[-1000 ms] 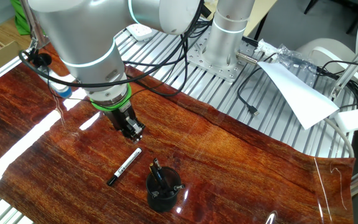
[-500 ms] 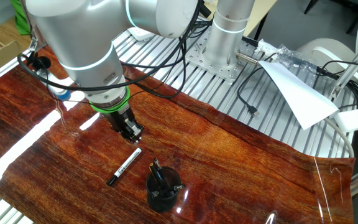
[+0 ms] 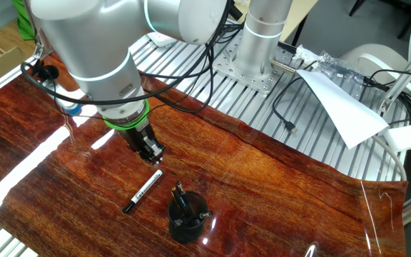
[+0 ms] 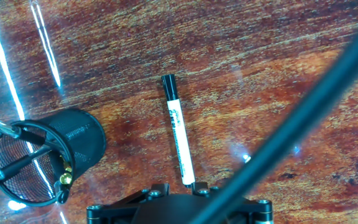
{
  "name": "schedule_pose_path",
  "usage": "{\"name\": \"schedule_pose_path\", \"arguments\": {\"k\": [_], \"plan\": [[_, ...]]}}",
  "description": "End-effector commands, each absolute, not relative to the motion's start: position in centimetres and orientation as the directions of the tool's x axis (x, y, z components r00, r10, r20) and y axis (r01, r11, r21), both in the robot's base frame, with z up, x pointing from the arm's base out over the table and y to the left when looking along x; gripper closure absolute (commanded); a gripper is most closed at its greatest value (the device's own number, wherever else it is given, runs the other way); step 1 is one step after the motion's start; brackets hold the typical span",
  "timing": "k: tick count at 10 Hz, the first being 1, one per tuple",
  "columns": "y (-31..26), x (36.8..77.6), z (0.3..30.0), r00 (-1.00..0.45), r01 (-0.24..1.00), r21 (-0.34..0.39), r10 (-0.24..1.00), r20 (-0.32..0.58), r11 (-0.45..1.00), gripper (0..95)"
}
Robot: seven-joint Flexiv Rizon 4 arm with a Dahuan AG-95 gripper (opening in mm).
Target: Put the pen into the pen holder
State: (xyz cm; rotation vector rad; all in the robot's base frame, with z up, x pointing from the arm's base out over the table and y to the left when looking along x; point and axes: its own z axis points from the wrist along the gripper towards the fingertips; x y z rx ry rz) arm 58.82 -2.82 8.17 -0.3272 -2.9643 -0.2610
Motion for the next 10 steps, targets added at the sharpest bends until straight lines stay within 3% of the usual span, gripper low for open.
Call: {"name": "schedule_pose_path", "arguments": {"k": [1, 9, 10], "plan": [[-2.8, 58.9, 7.8, -0.966, 0.228, 0.157, 0.202, 0.164, 0.961, 76.0], [-3.2, 59.8, 6.6, -0.946, 0.280, 0.176, 0.241, 0.215, 0.944, 76.0], [-3.2, 59.8, 6.7, -0.945, 0.282, 0.175, 0.243, 0.217, 0.943, 95.0]]}}
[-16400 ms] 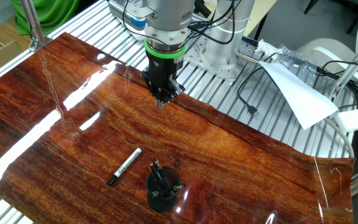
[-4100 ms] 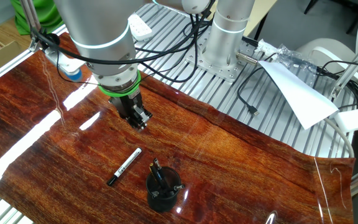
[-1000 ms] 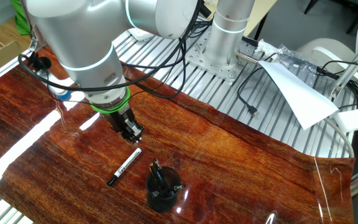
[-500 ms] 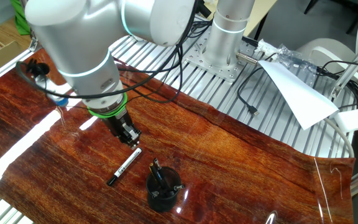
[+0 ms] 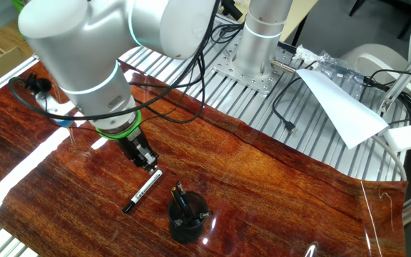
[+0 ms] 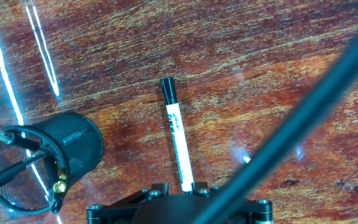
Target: Put the pen into the pen holder
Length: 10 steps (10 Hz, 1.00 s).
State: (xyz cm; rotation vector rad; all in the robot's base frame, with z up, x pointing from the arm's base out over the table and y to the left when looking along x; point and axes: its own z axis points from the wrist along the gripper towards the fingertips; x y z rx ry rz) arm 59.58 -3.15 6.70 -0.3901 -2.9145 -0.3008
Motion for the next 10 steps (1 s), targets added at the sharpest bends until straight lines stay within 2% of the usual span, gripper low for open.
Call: {"name": "schedule_pose_path", "arguments": {"k": [1, 10], "plan": [[-3.16, 59.79, 6.65, -0.946, 0.281, 0.176, 0.241, 0.217, 0.943, 95.0], [-3.16, 59.79, 6.65, -0.944, 0.286, 0.163, 0.249, 0.214, 0.944, 95.0]]}}
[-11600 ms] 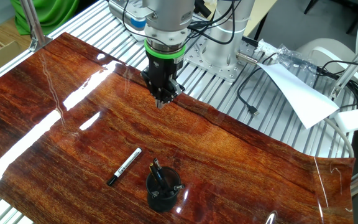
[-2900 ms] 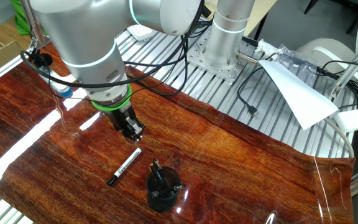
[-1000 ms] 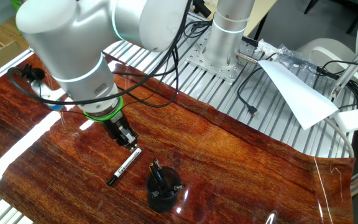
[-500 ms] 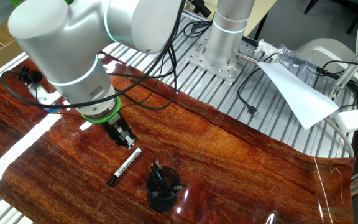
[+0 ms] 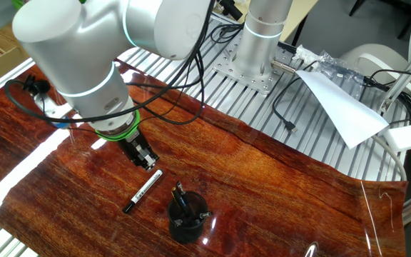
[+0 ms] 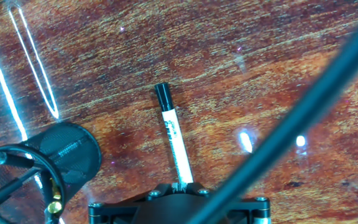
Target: Put the pen into the pen holder
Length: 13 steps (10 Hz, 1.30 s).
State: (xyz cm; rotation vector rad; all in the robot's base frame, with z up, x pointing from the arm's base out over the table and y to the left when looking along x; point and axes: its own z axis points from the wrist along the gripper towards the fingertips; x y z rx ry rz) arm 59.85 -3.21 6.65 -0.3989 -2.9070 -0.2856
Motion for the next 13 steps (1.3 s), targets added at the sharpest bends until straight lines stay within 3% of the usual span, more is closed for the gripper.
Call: {"name": "schedule_pose_path", "arguments": {"k": [1, 5, 13], "plan": [[-3.16, 59.79, 6.65, -0.943, 0.291, 0.153, 0.256, 0.215, 0.944, 95.0], [-3.16, 59.79, 6.65, -0.921, 0.323, 0.122, 0.282, 0.270, 0.939, 95.0], [-3.16, 59.79, 6.65, -0.915, 0.333, 0.090, 0.298, 0.271, 0.939, 95.0]]}}
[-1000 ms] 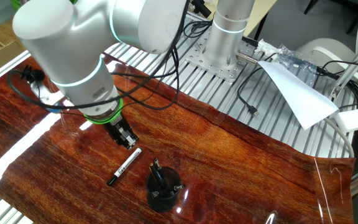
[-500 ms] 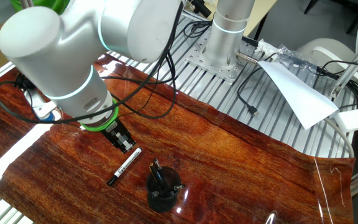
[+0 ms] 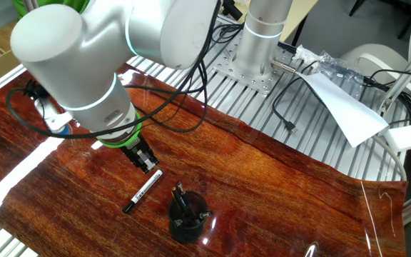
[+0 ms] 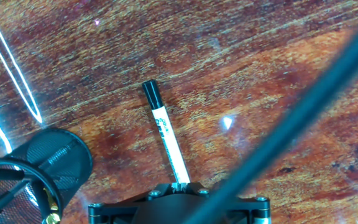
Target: Put the pen into the pen holder
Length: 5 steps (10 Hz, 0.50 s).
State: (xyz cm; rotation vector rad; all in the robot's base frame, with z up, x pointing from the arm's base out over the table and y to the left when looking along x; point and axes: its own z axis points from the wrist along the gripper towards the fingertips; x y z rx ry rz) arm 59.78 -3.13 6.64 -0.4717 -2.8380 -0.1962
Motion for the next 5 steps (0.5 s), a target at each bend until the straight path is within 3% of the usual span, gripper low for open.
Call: {"name": "schedule_pose_path", "arguments": {"k": [1, 5], "plan": [[-3.16, 59.79, 6.65, -0.914, 0.338, 0.089, 0.304, 0.267, 0.937, 95.0], [-3.16, 59.79, 6.65, -0.909, 0.349, 0.085, 0.315, 0.272, 0.933, 95.0]]}}
